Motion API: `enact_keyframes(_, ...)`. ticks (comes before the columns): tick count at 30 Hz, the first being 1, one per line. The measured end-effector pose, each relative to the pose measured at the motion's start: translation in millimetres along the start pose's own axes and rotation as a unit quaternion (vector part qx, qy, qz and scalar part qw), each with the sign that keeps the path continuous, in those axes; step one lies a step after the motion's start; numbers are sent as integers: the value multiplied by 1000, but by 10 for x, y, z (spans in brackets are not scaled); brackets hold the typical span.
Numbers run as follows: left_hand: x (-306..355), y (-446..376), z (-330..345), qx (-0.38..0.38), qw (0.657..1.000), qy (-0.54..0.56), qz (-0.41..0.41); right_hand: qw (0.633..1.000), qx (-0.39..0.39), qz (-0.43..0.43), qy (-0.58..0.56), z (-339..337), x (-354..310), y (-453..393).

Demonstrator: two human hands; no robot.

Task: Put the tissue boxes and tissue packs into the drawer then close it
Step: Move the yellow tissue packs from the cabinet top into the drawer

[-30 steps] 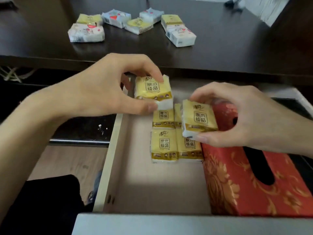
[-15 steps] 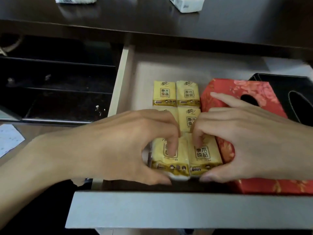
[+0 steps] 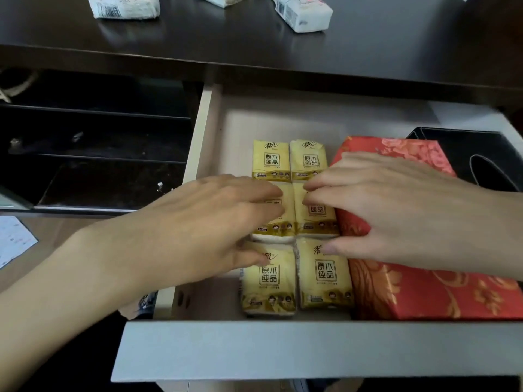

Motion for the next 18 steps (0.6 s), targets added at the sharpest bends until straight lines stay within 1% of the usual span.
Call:
enact_keyframes(2,4,-77,90,-25,999,-41,-16,999,-15,-11,26,102,-80,-90)
enact_keyframes(3,13,-104,105,-27,998,-47,-17,1000,-10,3,12,102,-47,-107)
enact_keyframes(5,45,-141,82,-19,998,-51,-14,1000,-11,10,26,90,-30,-129)
enact_keyframes(7,77,-173,62,-15,998,-59,-11,999,-35,18,38,170,-114,-161)
enact_keyframes(11,94,-221,75,-12,997,-79,-13,998,-26,29,43,139,-103,-157)
enact_keyframes(14,43,-215,37,-5,998,-68,-17,999,7,30,28,60,-72,-124)
enact_keyframes(17,-107,-187,-109,15,999,-28,-31,996,78,39,-19,-170,102,-83)
enact_keyframes(18,-166,-174,-175,27,999,-11,-35,994,91,48,-39,-234,180,-84)
Point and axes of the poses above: each hand's wrist, its own y-axis away from the middle knuckle, its own z-axis out of the palm, x = y × z, the point moved 9 cm from there along -y, towards the middle knuckle, and after that the axes turned 14 degrees about -x, right-handed, at the moved point
